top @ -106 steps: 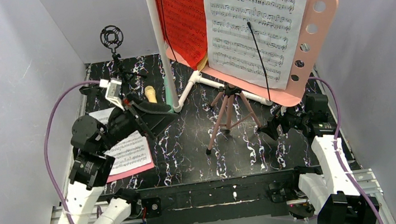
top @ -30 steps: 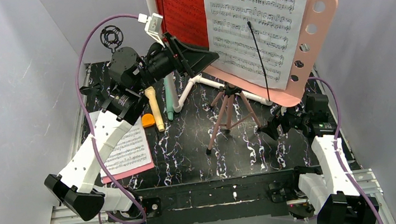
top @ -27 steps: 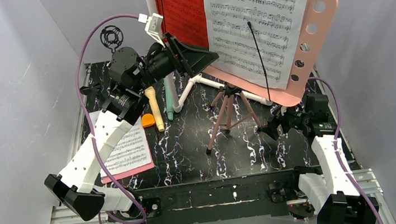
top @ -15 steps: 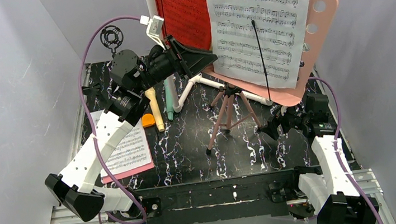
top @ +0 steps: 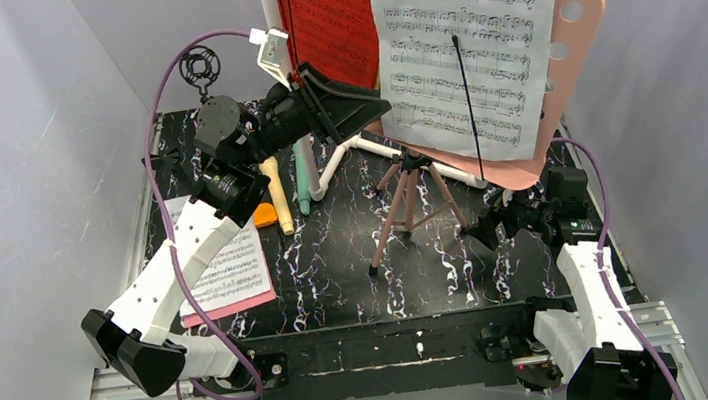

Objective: Pack up the instrument practice props
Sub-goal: Pick up the sheet music from the music stand, then place the sheet music at the corner of the board, then pick up the sheet music from the music stand.

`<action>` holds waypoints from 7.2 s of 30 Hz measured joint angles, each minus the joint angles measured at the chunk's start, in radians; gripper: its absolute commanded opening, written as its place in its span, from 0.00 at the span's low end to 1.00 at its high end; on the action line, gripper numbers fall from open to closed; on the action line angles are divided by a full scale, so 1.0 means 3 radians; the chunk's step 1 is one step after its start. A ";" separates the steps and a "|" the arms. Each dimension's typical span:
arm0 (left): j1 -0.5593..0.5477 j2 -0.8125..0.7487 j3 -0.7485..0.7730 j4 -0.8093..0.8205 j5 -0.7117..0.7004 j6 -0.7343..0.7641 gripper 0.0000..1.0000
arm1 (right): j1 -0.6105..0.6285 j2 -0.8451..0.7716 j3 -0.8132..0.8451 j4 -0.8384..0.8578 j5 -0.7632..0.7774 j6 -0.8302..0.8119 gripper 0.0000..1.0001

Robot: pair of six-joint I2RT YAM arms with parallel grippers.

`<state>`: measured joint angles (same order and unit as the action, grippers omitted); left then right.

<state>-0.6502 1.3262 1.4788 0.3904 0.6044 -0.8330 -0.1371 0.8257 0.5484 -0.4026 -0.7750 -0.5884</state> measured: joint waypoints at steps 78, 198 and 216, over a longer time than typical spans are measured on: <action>-0.0177 -0.2991 -0.2330 -0.2795 -0.2780 0.1348 0.00 | 0.0000 0.0015 0.0000 -0.0001 0.0005 -0.0028 1.00; -0.1141 -0.0067 0.1720 -0.3459 -0.2547 0.2447 0.74 | -0.0614 0.0652 0.0369 -0.0252 0.0093 0.0134 1.00; -0.1550 0.0661 0.2215 -0.3564 -0.3782 0.3310 0.71 | -0.0633 0.0651 0.0369 -0.0228 0.0131 0.0132 1.00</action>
<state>-1.1152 1.5246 2.1433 -0.6788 -0.5301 0.1600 -0.3271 1.0210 0.6590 -0.4709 -0.7357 -0.5488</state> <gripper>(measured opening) 0.716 1.000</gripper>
